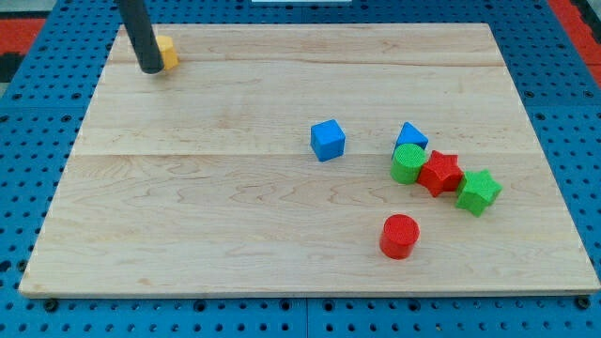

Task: Point at the green star

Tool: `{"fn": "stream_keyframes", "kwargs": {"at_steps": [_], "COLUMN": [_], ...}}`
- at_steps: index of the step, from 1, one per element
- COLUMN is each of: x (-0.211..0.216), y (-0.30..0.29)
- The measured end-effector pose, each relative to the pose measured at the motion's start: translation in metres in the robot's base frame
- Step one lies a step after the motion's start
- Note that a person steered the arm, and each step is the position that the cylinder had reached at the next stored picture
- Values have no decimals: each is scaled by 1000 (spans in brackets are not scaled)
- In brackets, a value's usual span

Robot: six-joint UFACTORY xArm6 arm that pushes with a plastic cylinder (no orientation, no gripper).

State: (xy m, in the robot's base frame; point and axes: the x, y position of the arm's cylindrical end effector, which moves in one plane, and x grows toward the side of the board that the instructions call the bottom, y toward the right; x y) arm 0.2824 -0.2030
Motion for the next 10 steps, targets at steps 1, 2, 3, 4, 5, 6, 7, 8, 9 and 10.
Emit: {"fn": "stream_keyframes", "kwargs": {"at_steps": [1,2,3,4,5,6,7,8,9,10], "x": [-4,23,14,20,22,22,22,23,50,124], "y": [16,86,214,322,389,402,403,403,443,508]}}
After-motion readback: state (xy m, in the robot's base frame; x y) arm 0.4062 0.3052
